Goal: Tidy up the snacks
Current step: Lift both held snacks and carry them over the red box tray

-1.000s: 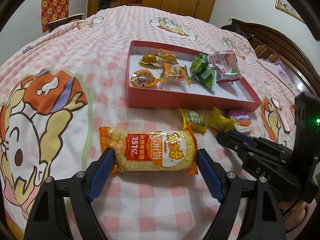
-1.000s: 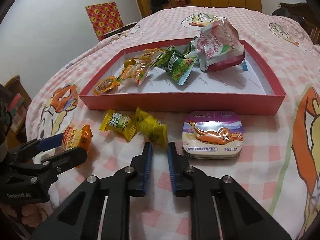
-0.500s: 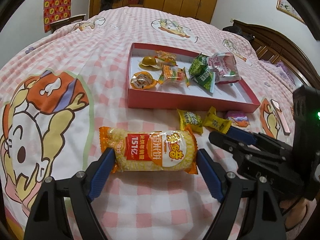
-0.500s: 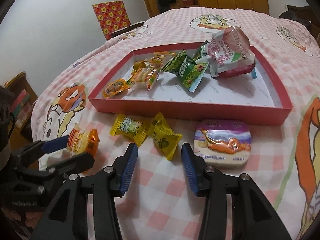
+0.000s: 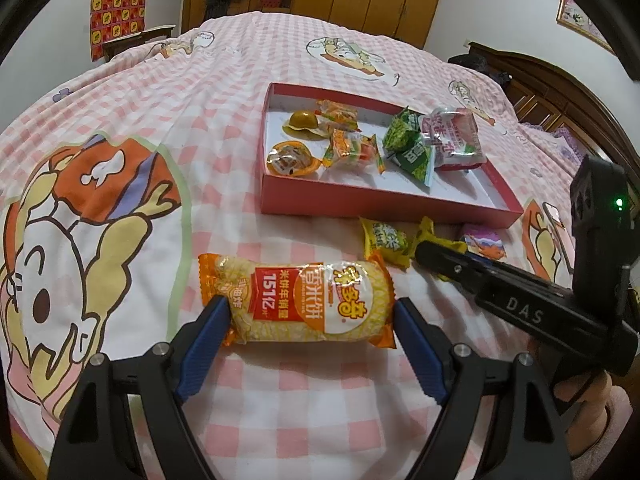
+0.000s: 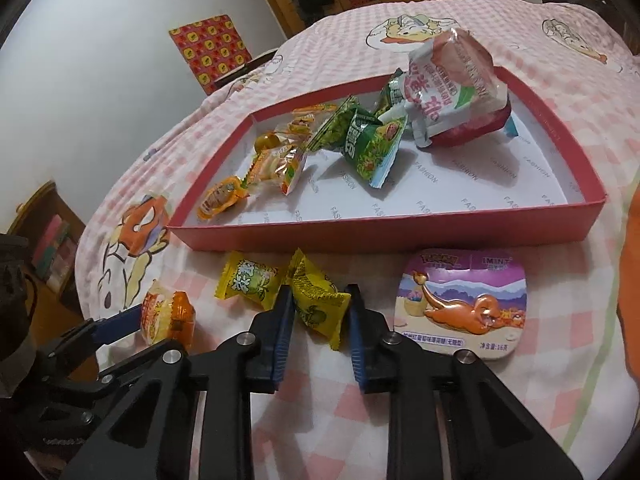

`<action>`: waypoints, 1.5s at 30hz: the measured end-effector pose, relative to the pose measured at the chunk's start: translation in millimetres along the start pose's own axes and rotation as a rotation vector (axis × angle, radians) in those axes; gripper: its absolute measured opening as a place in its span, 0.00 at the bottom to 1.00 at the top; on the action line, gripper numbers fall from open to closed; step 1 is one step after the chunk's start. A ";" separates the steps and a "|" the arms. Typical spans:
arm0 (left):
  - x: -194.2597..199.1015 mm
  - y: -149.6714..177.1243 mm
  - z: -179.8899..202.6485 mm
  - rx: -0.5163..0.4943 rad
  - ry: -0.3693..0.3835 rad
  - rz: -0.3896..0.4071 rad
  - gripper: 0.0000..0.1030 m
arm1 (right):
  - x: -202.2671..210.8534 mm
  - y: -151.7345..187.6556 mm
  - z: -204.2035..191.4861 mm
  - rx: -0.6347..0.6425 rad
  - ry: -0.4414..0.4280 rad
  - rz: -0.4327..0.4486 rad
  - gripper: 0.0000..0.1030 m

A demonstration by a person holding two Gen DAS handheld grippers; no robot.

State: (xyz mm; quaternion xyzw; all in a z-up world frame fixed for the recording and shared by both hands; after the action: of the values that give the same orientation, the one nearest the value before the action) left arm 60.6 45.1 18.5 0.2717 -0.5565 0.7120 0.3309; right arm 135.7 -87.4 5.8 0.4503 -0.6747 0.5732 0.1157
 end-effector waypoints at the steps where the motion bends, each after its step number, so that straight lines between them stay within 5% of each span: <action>1: 0.4 -0.5 0.3 0.000 0.000 0.001 0.83 | 1.5 0.1 -0.1 0.003 -0.001 0.003 0.25; 20: 7.2 -31.6 19.0 0.003 0.063 0.028 0.83 | 42.4 -10.2 -0.6 0.015 -0.038 0.076 0.24; 32: -8.3 -69.0 40.0 -0.037 0.068 0.046 0.83 | 62.2 -38.3 28.6 0.014 0.060 0.149 0.24; 45: -41.2 -86.3 51.5 -0.069 0.038 0.011 0.83 | 49.0 -53.0 62.6 -0.002 0.145 0.126 0.24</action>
State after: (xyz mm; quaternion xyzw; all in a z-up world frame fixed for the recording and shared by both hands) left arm 154.4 2.1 52.3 0.2433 -0.5759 0.6992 0.3469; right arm 169.6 -162.2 54.5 0.3642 -0.6920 0.6099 0.1284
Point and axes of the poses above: each gripper's, at about its wrist camera, not at the fingertips, and x roughly against the way its jaws point, z to its right, y to its underside, the point moved 4 cm from there along -x, roughly the way its jaws point, and after that the axes turned 5 degrees about x, right-handed, at the moved point
